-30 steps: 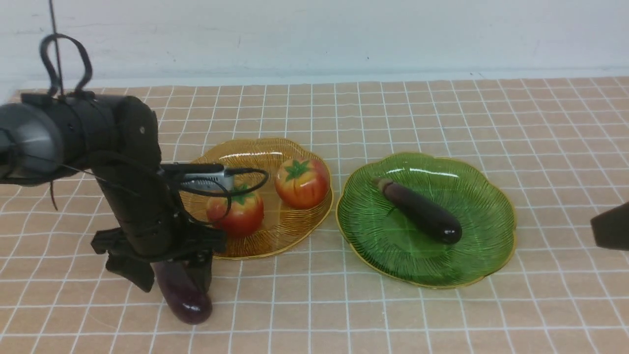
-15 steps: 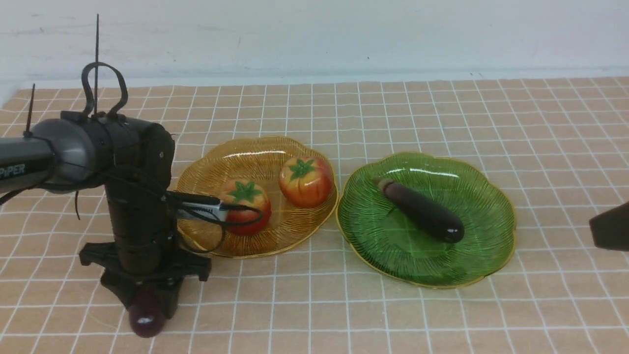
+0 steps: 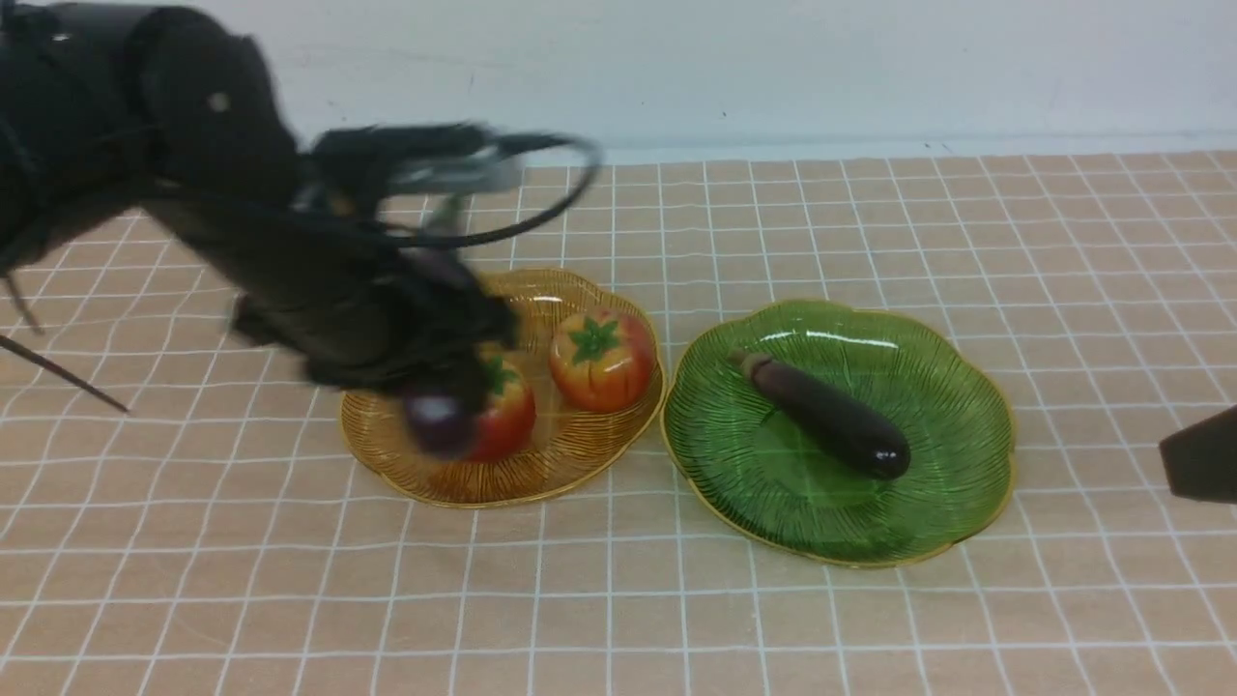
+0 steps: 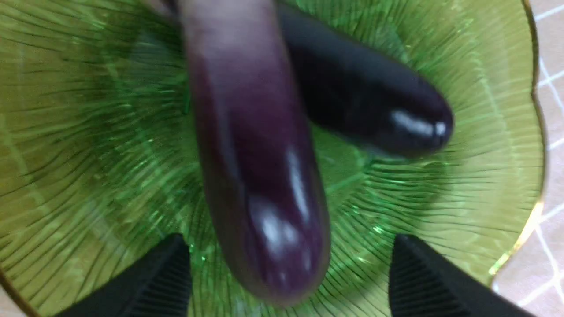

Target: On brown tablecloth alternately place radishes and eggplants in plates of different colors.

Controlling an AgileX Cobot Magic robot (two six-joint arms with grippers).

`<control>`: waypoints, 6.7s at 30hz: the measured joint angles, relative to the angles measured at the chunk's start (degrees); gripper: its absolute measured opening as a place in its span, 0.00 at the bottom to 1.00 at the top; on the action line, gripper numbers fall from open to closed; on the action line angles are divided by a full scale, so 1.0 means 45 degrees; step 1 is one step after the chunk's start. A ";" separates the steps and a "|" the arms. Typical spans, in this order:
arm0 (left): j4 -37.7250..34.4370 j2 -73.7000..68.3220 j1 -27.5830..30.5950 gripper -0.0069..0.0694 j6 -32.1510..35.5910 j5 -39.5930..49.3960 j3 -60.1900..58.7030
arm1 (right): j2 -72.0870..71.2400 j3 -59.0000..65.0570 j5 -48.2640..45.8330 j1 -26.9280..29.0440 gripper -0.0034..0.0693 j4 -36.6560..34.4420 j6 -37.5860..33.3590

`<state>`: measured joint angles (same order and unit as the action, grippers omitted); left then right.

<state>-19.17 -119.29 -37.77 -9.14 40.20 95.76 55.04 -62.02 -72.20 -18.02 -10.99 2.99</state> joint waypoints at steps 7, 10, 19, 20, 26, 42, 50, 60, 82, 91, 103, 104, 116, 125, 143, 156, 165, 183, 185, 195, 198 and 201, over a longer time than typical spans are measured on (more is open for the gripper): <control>0.0789 0.0011 0.0015 0.68 0.0050 0.3539 0.2125 | -0.0919 0.0004 0.0146 0.0000 0.31 0.1116 -0.0279; 0.1980 0.0371 0.0015 0.35 0.0061 0.5531 0.2786 | -0.2706 0.0325 0.1618 0.0000 0.31 0.1598 -0.0134; 0.3909 0.4863 0.0015 0.09 0.0008 0.6381 0.1105 | -1.0464 0.5878 0.9681 0.0000 0.21 0.6225 0.4021; 0.3964 0.5588 0.0015 0.09 0.0008 0.6046 0.0527 | -1.1146 0.6686 1.0559 0.0000 0.18 0.6880 0.4472; 0.4018 0.9743 0.0015 0.09 -0.0004 0.3768 -0.3698 | -1.2364 0.8495 1.3511 0.0000 0.04 0.9152 0.5808; 0.4069 1.9346 0.0015 0.09 -0.0574 -0.2646 -1.4205 | -1.2364 0.8606 1.4114 0.0000 0.03 0.9490 0.6200; 0.4058 2.0958 0.0015 0.09 -0.0574 -0.2738 -1.4525 | -1.2364 0.8606 1.4114 0.0000 0.03 0.9490 0.6454; 0.4173 2.0988 0.0015 0.09 -0.0520 -0.2738 -1.4525 | -1.2364 0.8606 1.4114 0.0000 0.03 0.9490 0.6457; 0.3991 2.5477 0.4502 0.09 0.2834 -0.4124 -1.8351 | -1.2364 0.8606 1.4114 0.0000 0.03 0.9490 0.6457; 0.3656 2.6657 0.7649 0.09 0.2950 -0.4135 -2.1321 | -1.2364 0.8620 1.4120 0.0000 0.03 0.9490 0.6457; 0.3492 2.6671 0.7878 0.09 0.3219 -0.4090 -2.1630 | -1.2364 0.8620 1.4120 0.0000 0.03 0.9490 0.6457; 0.3494 2.6671 0.7878 0.09 0.3219 -0.4090 -2.1630 | -1.2364 0.8620 1.4120 0.0000 0.03 0.9490 0.6457; 0.3481 2.6671 0.7878 0.09 0.3232 -0.4090 -2.1630 | -1.2364 0.8620 1.4120 0.0000 0.03 0.9490 0.6457; 0.3470 2.6671 0.7878 0.09 0.3232 -0.4090 -2.1630 | -1.2364 0.8620 1.4120 0.0000 0.03 0.8992 0.6228; 0.3470 2.6671 0.7878 0.09 0.3232 -0.4090 -2.1630 | -1.2364 0.9238 1.1851 0.0308 0.03 0.2092 -0.0464; 0.3458 2.6671 0.7883 0.09 0.3244 -0.4077 -2.1630 | -1.2364 1.4052 1.0681 0.4873 0.03 0.2576 -0.0428; 0.3458 2.6671 0.7883 0.09 0.3257 -0.4077 -2.1630 | -1.2364 1.4074 1.0851 0.5096 0.03 0.2576 -0.0428; 0.3458 2.6683 0.7883 0.09 0.3266 -0.4077 -2.1630 | -1.2364 1.4078 1.0879 0.5120 0.03 0.2576 -0.0423; 0.3458 2.6683 0.7883 0.09 0.3266 -0.4077 -2.1630 | -1.2364 1.4078 1.0879 0.5120 0.03 0.2576 -0.0423; 0.3458 2.6683 0.7883 0.09 0.3266 -0.4077 -2.1630 | -1.2364 1.4078 1.0879 0.5120 0.03 0.2576 -0.0423; 0.3458 2.6683 0.7883 0.09 0.3266 -0.4077 -2.1630 | -1.2364 1.4078 1.0879 0.5120 0.03 0.2576 -0.0423; 0.3458 2.6683 0.7883 0.09 0.3266 -0.4077 -2.1630 | -1.2364 1.4078 1.0879 0.5120 0.03 0.2576 -0.0423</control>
<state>-3.61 0.78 -2.29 5.55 21.85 -1.58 -0.61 1.33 -23.24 5.02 0.60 1.09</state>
